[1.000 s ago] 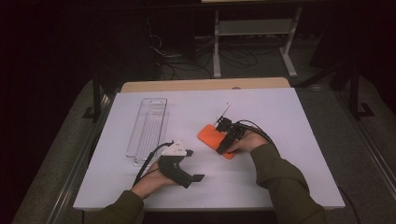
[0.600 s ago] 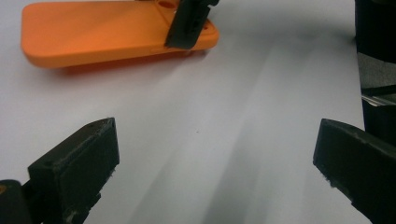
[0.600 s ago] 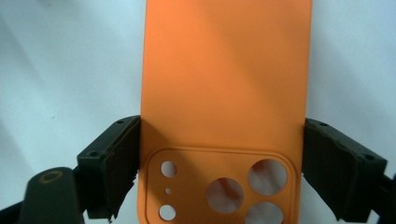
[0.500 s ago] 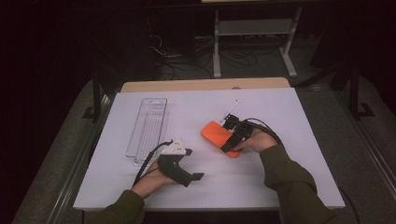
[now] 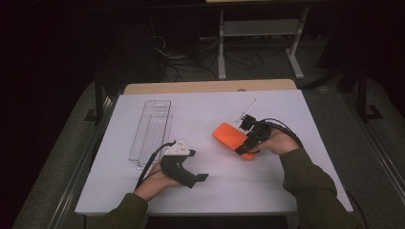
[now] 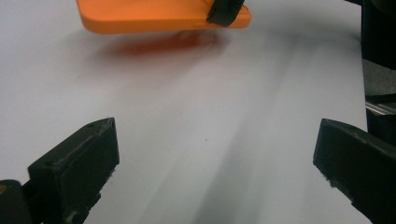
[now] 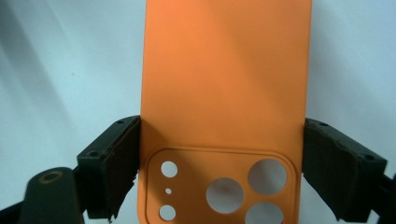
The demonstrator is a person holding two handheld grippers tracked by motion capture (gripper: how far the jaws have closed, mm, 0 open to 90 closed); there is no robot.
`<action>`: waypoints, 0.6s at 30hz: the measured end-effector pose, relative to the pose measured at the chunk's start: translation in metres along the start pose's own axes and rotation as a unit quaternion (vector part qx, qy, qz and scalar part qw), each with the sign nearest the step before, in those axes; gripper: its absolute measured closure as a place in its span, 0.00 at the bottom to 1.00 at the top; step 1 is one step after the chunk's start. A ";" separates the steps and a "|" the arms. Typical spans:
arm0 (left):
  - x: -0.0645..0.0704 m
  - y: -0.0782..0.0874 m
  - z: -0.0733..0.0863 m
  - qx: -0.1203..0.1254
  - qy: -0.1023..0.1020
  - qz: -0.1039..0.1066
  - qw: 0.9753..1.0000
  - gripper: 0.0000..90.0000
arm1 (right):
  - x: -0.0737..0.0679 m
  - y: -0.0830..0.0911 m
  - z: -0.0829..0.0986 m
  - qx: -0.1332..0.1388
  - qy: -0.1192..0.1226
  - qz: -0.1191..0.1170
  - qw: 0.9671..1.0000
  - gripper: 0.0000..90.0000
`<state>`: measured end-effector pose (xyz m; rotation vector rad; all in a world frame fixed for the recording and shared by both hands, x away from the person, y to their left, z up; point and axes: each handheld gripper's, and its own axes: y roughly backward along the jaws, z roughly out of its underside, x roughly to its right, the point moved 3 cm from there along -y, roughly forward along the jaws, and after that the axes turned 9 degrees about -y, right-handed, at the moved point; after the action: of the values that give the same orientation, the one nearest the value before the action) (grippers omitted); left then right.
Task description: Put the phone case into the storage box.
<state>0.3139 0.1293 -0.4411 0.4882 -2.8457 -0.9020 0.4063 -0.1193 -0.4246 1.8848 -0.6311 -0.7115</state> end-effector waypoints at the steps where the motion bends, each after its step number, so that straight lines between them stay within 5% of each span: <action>1: 0.000 0.000 -0.001 0.001 0.001 0.001 1.000 0.00 | 0.002 0.003 0.002 0.005 -0.001 -0.001 1.000 0.17; 18: -0.006 0.012 -0.035 0.003 -0.005 0.023 1.000 0.00 | 0.016 0.023 0.017 0.020 0.019 0.003 1.000 0.17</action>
<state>0.3231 0.1218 -0.4054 0.4178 -2.8577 -0.8913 0.4026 -0.1491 -0.4125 1.9273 -0.6303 -0.6613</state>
